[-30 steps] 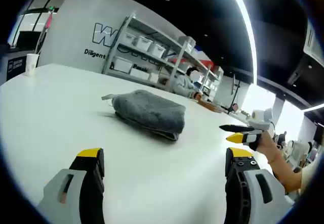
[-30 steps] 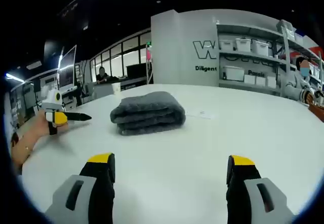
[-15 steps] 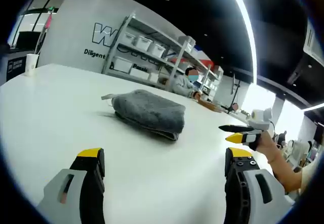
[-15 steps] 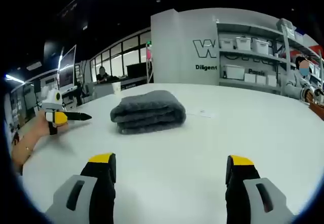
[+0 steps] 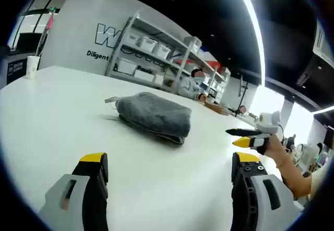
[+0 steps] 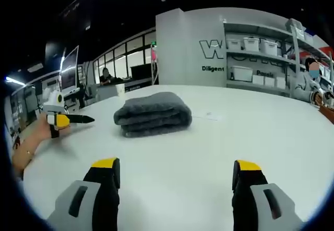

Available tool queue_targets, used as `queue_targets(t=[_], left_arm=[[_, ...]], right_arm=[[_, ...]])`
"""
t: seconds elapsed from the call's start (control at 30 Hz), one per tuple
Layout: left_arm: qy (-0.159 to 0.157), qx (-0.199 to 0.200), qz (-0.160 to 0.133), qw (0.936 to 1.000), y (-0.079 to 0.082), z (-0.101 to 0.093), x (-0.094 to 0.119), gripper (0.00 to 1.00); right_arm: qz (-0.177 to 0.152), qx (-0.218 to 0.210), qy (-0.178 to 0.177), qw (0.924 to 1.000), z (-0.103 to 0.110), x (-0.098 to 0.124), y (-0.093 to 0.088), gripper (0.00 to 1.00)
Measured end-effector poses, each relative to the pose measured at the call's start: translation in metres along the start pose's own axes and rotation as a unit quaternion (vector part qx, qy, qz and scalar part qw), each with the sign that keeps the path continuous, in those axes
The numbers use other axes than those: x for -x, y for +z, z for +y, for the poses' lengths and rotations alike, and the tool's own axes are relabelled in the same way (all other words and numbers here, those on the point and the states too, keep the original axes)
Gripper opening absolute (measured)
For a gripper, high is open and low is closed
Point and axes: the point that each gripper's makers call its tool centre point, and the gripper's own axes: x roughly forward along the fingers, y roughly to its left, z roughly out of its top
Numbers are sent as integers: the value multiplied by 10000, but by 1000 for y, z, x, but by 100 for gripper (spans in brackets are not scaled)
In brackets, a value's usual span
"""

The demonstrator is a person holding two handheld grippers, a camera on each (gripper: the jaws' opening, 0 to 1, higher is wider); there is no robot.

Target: Open the folded towel by lifting each exposed corner and separating the folded layers until the towel lies flat within the target outline without major curled edges

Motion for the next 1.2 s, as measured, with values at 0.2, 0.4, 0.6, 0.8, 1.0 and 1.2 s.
queue_targets(t=[0.2,0.4,0.6,0.8,1.0,1.2], left_arm=[[3,0,20,10000,-1,-1,0,97],[2,-7,32,10000,-3,-3,1,96],[-1,-4,47,10000,-4,-3,1,96],[-19,-16,83,10000,-4,-2,-1,96],[-8,5,85,10000,-4,-2,0,96],[-15,3,89,10000,-4,-2,1,96]], right_arm=[[18,-10,0,10000,-1,0,-1,89],[52,0,17,10000,0,-1,-3,88],[80,-7,18,10000,-1,-1,-4,88],[104,-2,28,9999,0,-2,-5,88],[142,51,56,9999,2,-3,-6,87],[169,99,36,9998,1,-3,-7,87]])
